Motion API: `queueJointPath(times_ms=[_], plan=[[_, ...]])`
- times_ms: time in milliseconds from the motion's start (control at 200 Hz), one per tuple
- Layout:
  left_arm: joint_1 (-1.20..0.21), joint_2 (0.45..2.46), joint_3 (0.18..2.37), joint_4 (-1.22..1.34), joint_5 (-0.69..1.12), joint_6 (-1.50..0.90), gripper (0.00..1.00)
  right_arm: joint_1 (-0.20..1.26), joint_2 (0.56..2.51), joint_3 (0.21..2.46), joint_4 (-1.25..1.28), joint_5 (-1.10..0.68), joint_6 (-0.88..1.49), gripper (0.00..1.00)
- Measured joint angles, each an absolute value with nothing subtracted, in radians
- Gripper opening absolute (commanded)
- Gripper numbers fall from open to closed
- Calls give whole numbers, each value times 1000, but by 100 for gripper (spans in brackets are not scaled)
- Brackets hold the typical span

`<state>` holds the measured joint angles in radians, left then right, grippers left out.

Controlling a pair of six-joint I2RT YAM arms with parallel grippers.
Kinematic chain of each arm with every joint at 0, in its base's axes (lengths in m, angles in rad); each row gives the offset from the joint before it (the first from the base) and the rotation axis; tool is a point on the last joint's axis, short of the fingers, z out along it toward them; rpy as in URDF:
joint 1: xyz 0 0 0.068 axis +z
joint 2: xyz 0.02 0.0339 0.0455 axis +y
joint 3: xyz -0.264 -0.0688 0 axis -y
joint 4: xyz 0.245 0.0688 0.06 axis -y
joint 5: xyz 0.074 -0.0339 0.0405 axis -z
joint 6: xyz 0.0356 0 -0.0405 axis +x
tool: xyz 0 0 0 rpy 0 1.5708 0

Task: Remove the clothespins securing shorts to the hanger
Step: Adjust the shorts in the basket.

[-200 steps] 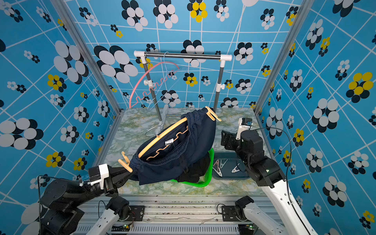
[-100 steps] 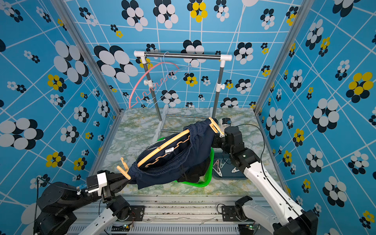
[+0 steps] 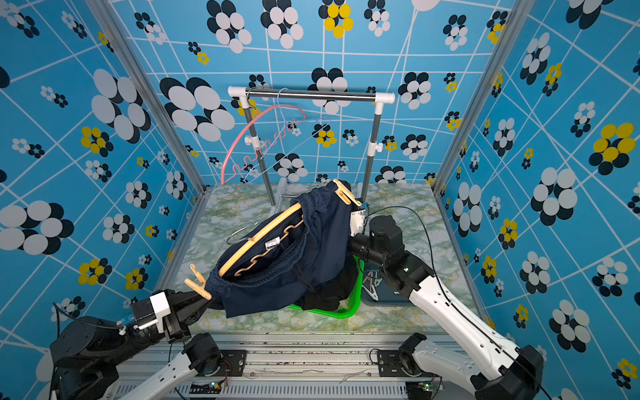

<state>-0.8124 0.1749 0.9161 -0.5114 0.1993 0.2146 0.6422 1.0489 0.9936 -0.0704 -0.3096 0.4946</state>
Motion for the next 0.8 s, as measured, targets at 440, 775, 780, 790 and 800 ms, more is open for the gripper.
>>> queueJointPath(times_ms=[440, 775, 780, 790, 800], plan=[[-825, 293, 976, -579, 155, 229, 0, 733, 1074, 963, -130, -226, 553, 69], [-825, 447, 1000, -697, 137, 199, 0, 733, 1122, 824, -360, 10, 592, 69], [-825, 448, 1000, -698, 137, 198, 0, 733, 1122, 822, -366, 14, 593, 69], [-825, 450, 1000, -702, 136, 197, 0, 733, 1122, 820, -370, 17, 592, 69], [-825, 451, 1000, -705, 134, 194, 0, 733, 1123, 818, -375, 22, 592, 69]])
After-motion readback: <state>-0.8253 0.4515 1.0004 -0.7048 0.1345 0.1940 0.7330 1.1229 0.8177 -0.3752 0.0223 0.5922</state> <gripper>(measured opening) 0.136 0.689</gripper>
